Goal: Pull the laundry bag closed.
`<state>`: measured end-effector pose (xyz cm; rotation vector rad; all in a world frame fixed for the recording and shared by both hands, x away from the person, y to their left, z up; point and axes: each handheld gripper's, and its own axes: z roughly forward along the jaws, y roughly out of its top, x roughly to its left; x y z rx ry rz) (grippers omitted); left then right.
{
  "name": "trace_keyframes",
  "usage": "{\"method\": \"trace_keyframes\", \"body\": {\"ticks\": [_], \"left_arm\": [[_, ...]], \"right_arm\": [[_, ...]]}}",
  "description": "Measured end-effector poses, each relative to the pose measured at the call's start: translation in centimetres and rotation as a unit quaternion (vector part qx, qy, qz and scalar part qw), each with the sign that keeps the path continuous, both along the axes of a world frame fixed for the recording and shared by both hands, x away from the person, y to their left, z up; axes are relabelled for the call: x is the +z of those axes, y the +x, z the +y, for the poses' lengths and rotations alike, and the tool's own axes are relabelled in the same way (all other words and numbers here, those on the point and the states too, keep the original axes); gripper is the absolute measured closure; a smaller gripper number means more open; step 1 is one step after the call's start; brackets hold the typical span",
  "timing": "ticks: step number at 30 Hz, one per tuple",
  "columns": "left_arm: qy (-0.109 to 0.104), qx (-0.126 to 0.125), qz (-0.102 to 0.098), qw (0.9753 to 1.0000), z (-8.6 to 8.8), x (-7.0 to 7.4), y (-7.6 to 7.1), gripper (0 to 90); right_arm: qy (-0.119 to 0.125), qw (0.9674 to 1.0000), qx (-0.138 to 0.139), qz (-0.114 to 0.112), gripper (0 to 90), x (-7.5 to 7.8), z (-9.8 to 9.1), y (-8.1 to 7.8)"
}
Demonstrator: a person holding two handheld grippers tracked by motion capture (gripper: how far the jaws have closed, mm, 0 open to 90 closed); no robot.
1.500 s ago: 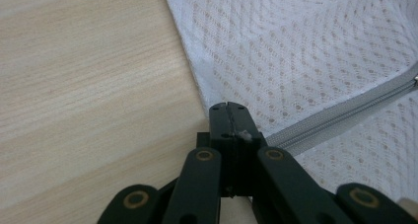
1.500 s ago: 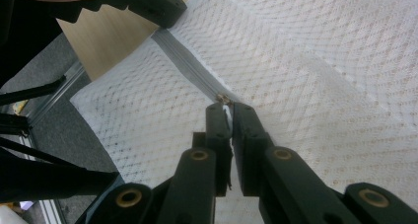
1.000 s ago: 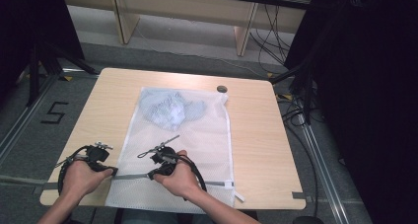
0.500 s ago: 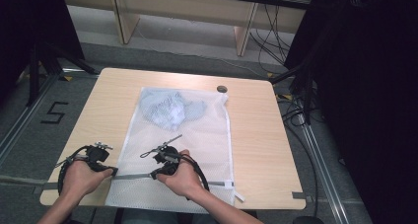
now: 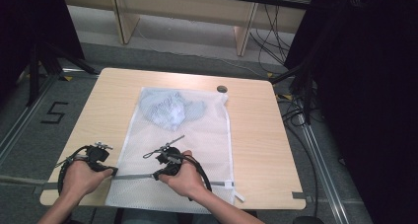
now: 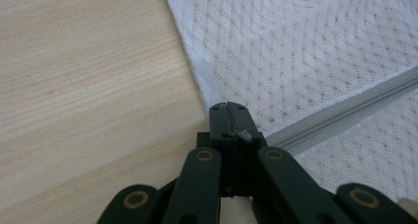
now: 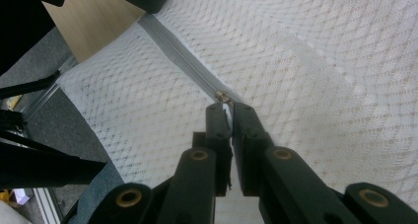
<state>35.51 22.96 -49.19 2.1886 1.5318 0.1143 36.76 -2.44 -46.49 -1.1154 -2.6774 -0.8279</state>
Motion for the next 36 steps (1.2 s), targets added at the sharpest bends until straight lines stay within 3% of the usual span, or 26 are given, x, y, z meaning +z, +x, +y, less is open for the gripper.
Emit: {"method": "trace_keyframes", "body": {"ticks": [1, 2, 7, 16, 18, 23, 24, 27, 34, 36], "left_arm": [[0.000, 0.000, 0.000, 1.0000, 0.0, 0.0, 0.0, 89.9], [-0.003, 0.006, -0.004, 1.0000, -0.1, -0.1, 0.0, 89.9], [-0.002, 0.008, -0.005, 1.0000, -0.1, -0.1, 0.0, 89.9], [0.002, -0.001, -0.002, 1.0000, 0.0, 0.0, 0.0, 89.9], [0.002, -0.001, -0.002, 1.0000, 0.0, 0.0, 0.0, 89.9], [0.002, 0.002, -0.002, 1.0000, -0.1, 0.0, 0.0, 89.9], [-0.001, 0.008, -0.006, 0.9999, -0.1, -0.1, 0.0, 89.9], [-0.002, 0.005, -0.004, 1.0000, -0.1, -0.1, 0.0, 89.9], [-0.002, 0.009, -0.006, 0.9999, -0.1, -0.1, 0.0, 89.9], [-0.002, 0.007, -0.005, 1.0000, -0.1, -0.1, 0.0, 89.9]], "right_arm": [[0.006, 0.9999, 0.007, -0.006, 87.0, 0.0, -0.1, 0.1], [0.013, 0.9999, -0.004, 0.002, 87.0, 0.1, 0.0, 0.0], [0.003, 1.0000, -0.002, -0.005, 87.0, 0.2, -0.6, 0.1], [0.009, 0.9999, -0.011, 0.008, 86.9, 0.3, -0.9, 0.1], [-0.004, 1.0000, -0.003, -0.002, 86.9, 0.2, -1.1, 0.2], [0.008, 1.0000, 0.000, 0.001, 86.9, 0.2, -1.2, 0.2], [0.004, 0.9999, -0.008, 0.011, 86.9, 0.4, -1.2, 0.0], [0.005, 1.0000, -0.007, 0.005, 86.9, 0.2, -1.4, 0.2], [0.006, 0.9998, -0.012, 0.016, 87.0, 0.3, -1.7, 0.1], [0.008, 0.9999, -0.006, 0.006, 86.9, 0.2, -1.9, 0.2]]}}
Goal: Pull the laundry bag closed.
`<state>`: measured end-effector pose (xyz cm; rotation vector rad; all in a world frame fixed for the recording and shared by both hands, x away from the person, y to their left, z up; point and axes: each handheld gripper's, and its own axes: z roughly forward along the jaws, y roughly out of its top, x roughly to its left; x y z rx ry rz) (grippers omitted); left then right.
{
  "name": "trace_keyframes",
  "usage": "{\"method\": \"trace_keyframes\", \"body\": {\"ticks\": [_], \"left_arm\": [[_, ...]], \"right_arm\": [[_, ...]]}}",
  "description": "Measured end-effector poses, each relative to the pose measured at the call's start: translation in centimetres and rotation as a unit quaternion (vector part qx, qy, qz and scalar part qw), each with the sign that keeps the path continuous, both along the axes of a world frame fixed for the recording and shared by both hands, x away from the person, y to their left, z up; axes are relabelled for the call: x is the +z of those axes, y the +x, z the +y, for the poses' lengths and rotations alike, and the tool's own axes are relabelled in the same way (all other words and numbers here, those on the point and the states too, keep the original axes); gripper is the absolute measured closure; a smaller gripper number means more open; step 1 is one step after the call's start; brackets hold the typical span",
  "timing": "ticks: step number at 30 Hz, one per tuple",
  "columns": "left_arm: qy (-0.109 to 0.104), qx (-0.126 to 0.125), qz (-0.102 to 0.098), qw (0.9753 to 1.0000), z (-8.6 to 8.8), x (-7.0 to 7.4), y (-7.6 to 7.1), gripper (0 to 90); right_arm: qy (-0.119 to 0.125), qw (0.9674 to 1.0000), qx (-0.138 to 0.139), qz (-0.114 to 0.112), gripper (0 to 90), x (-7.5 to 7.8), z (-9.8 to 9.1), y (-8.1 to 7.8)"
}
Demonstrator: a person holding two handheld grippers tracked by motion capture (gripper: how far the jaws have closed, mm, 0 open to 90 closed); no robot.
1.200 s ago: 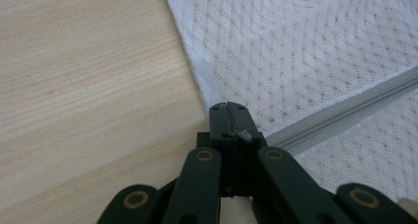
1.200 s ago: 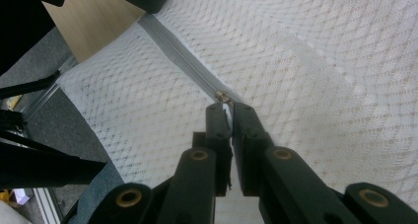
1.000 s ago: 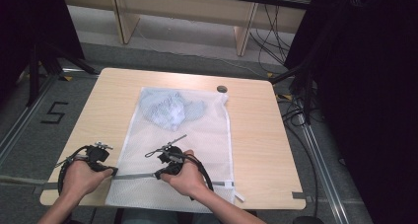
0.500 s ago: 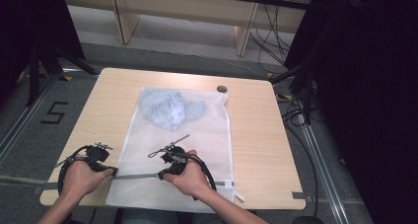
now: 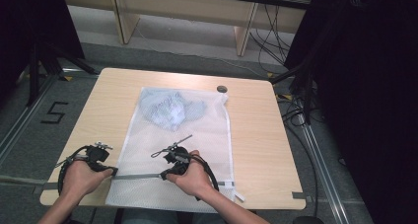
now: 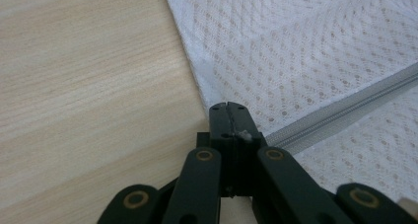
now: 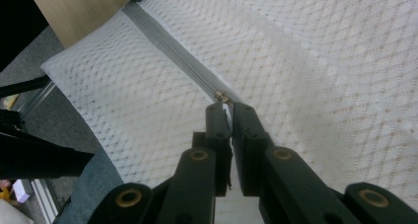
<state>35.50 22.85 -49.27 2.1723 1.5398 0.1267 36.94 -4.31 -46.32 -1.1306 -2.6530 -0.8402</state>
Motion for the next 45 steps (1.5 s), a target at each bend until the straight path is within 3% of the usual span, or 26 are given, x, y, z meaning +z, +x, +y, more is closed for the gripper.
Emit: {"method": "trace_keyframes", "body": {"ticks": [3, 5, 8, 20, 23, 26, 45], "left_arm": [[0.000, -0.002, 0.001, 1.0000, 0.0, 0.0, 0.0, 89.9], [0.001, 0.004, 0.000, 1.0000, -0.1, 0.0, 0.0, 89.9], [0.003, -0.008, 0.004, 1.0000, 0.1, 0.1, 0.0, 89.9], [0.000, 0.002, -0.001, 1.0000, 0.0, 0.0, 0.0, 89.9], [0.000, 0.003, 0.000, 1.0000, 0.0, 0.0, 0.0, 89.9], [0.000, -0.001, 0.001, 1.0000, 0.0, 0.0, 0.0, 89.9], [0.005, -0.007, 0.003, 1.0000, 0.1, 0.1, 0.0, 89.9]], "right_arm": [[-0.005, 1.0000, 0.000, 0.005, 86.9, 0.1, -0.2, 0.0], [-0.006, 1.0000, -0.004, -0.003, 86.9, 0.0, -0.3, 0.0], [-0.004, 1.0000, -0.008, 0.001, 86.9, 0.1, -0.4, -0.1], [-0.001, 1.0000, -0.007, -0.001, 86.9, 0.3, -0.9, -0.1], [-0.012, 0.9999, -0.009, -0.003, 86.9, 0.3, -1.1, -0.1], [-0.002, 1.0000, -0.007, -0.001, 86.9, 0.4, -1.1, -0.1], [-0.005, 0.9999, -0.012, -0.001, 87.0, 0.5, -2.0, -0.2]]}}
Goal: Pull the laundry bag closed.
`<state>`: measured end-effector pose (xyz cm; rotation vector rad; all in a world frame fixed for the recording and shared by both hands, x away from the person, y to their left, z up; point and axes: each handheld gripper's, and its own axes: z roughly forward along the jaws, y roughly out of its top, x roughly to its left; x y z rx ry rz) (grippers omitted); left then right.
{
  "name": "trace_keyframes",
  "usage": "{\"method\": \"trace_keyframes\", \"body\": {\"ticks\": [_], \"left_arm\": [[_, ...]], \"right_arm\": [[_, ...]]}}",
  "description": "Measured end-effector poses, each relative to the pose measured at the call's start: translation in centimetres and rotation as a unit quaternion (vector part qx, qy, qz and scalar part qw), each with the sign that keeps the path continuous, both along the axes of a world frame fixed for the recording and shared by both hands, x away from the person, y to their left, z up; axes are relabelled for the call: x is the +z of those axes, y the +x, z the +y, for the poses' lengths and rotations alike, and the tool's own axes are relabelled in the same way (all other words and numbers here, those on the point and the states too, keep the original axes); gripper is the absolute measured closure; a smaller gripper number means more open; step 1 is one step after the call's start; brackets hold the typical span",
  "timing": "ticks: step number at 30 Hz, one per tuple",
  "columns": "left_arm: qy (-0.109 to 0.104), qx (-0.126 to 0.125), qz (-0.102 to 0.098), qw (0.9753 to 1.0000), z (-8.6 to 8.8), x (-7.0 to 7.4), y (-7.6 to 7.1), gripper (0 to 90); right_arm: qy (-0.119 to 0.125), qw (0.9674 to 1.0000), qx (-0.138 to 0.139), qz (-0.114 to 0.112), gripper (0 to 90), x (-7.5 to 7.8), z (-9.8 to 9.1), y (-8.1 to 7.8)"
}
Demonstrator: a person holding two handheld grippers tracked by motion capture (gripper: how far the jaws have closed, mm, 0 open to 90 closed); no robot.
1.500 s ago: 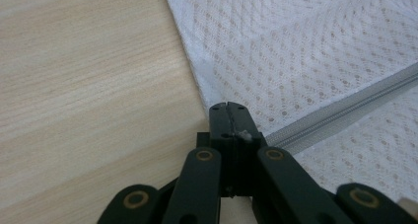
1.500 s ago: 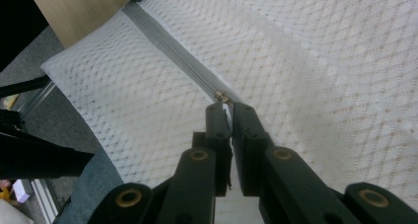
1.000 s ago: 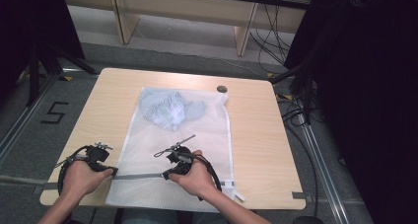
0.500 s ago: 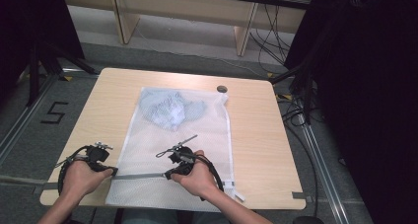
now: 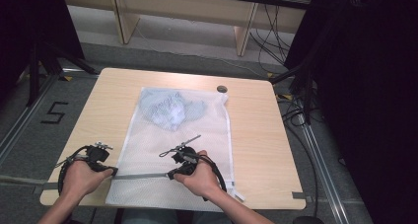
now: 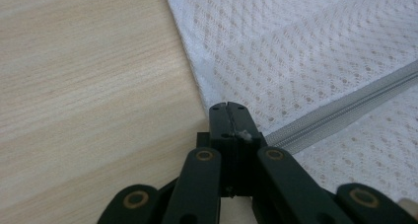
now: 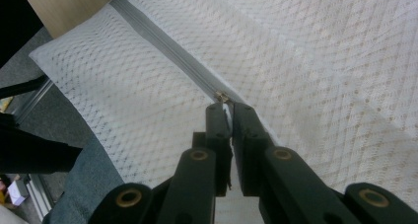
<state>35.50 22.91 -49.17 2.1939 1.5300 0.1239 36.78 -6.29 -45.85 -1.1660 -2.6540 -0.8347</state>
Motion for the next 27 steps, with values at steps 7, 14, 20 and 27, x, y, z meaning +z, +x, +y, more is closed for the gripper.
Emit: {"method": "trace_keyframes", "body": {"ticks": [7, 14, 20, 27], "left_arm": [[-0.001, 0.000, -0.001, 1.0000, 0.0, 0.0, 0.0, 89.9], [-0.002, 0.002, -0.001, 1.0000, 0.0, 0.0, 0.0, 89.9], [-0.001, 0.001, -0.001, 1.0000, 0.0, 0.0, 0.0, 89.9], [-0.001, 0.001, 0.000, 1.0000, 0.0, 0.0, 0.0, 89.9]], "right_arm": [[0.000, 1.0000, -0.005, 0.004, 86.9, 0.1, -0.4, 0.0], [0.004, 0.9999, -0.010, 0.000, 86.9, 0.0, -0.8, 0.1], [0.005, 0.9999, -0.010, 0.004, 86.9, 0.1, -0.9, 0.0], [0.004, 0.9999, -0.012, 0.001, 86.9, 0.2, -1.3, 0.0]]}}
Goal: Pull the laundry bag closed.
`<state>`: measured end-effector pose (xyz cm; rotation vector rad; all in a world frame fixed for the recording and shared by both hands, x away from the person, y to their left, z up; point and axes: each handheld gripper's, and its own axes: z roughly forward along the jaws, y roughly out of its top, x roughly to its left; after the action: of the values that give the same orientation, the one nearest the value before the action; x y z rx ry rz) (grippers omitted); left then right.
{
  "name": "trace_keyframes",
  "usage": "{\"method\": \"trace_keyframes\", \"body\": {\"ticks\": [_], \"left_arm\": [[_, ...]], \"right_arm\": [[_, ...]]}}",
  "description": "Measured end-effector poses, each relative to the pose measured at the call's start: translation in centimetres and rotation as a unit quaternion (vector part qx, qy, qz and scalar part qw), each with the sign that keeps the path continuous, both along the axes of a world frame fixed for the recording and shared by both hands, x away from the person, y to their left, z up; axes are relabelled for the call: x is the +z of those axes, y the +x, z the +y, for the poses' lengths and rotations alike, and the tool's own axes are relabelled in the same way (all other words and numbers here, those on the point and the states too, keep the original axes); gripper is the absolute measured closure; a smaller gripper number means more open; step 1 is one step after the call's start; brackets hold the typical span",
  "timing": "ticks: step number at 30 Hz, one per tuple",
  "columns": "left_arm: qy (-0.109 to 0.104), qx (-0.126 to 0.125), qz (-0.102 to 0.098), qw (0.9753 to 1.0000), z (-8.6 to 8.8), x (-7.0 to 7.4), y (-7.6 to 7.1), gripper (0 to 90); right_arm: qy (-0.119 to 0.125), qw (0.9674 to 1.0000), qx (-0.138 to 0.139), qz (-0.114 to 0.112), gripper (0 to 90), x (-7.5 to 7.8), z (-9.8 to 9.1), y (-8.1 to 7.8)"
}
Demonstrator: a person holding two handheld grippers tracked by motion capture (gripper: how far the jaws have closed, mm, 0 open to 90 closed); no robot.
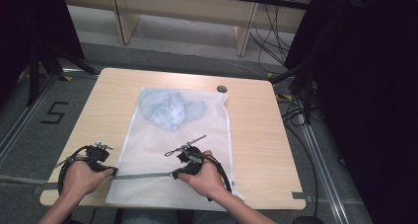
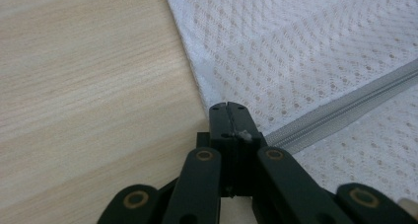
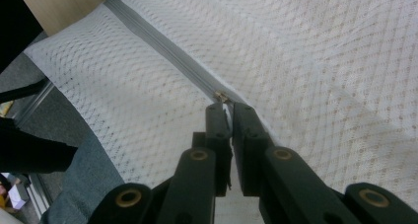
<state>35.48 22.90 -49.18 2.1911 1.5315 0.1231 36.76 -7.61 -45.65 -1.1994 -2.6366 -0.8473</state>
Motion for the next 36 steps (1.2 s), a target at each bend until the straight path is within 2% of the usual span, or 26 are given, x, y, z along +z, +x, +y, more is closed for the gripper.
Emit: {"method": "trace_keyframes", "body": {"ticks": [1, 2, 7, 13, 15, 18, 22, 28, 31, 32, 34, 35, 36], "left_arm": [[0.000, 0.000, 0.000, 1.0000, 0.0, 0.0, 0.0, 89.9], [0.000, 0.000, 0.000, 1.0000, 0.0, 0.0, 0.0, 89.9], [-0.003, 0.000, -0.004, 1.0000, 0.0, -0.1, 0.0, 89.9], [-0.001, 0.000, 0.000, 1.0000, 0.0, 0.0, 0.0, 89.9], [-0.001, 0.000, -0.001, 1.0000, 0.0, 0.0, 0.0, 89.9], [-0.001, 0.000, -0.001, 1.0000, 0.0, 0.0, 0.0, 89.9], [-0.001, 0.001, -0.001, 1.0000, 0.0, 0.0, 0.0, 89.9], [-0.001, 0.001, -0.002, 1.0000, 0.0, 0.0, 0.0, 89.9], [-0.001, -0.001, -0.003, 1.0000, 0.0, 0.0, 0.0, 89.9], [0.000, -0.001, -0.002, 1.0000, 0.0, 0.0, 0.0, 89.9], [0.000, -0.001, -0.002, 1.0000, 0.0, 0.0, 0.0, 89.9], [0.000, -0.001, -0.002, 1.0000, 0.0, 0.0, 0.0, 89.9], [0.000, -0.001, -0.002, 1.0000, 0.0, 0.0, 0.0, 89.9]], "right_arm": [[-0.001, 1.0000, 0.002, -0.006, 86.8, 0.0, -0.1, 0.0], [-0.001, 1.0000, 0.000, -0.001, 86.9, 0.1, -0.1, 0.0], [0.002, 1.0000, 0.002, -0.001, 86.9, 0.0, -0.2, 0.0], [-0.005, 1.0000, -0.007, 0.004, 86.9, 0.1, -0.3, -0.1], [-0.001, 1.0000, -0.003, -0.006, 86.9, 0.0, -0.4, 0.0], [-0.006, 1.0000, -0.007, 0.000, 86.9, 0.0, -0.5, 0.0], [-0.002, 1.0000, -0.008, -0.003, 86.8, 0.0, -0.7, 0.1], [-0.002, 0.9999, -0.013, 0.007, 86.9, 0.2, -0.8, -0.1], [-0.004, 0.9999, -0.012, 0.001, 86.9, 0.2, -1.0, 0.0], [-0.003, 0.9999, -0.010, 0.002, 86.9, 0.1, -1.1, 0.1], [-0.010, 0.9995, -0.025, 0.015, 86.9, 0.2, -1.1, -0.1], [-0.005, 0.9999, -0.014, 0.003, 86.9, 0.1, -1.3, 0.1], [-0.003, 0.9999, -0.015, 0.004, 86.9, 0.2, -1.4, 0.0]]}}
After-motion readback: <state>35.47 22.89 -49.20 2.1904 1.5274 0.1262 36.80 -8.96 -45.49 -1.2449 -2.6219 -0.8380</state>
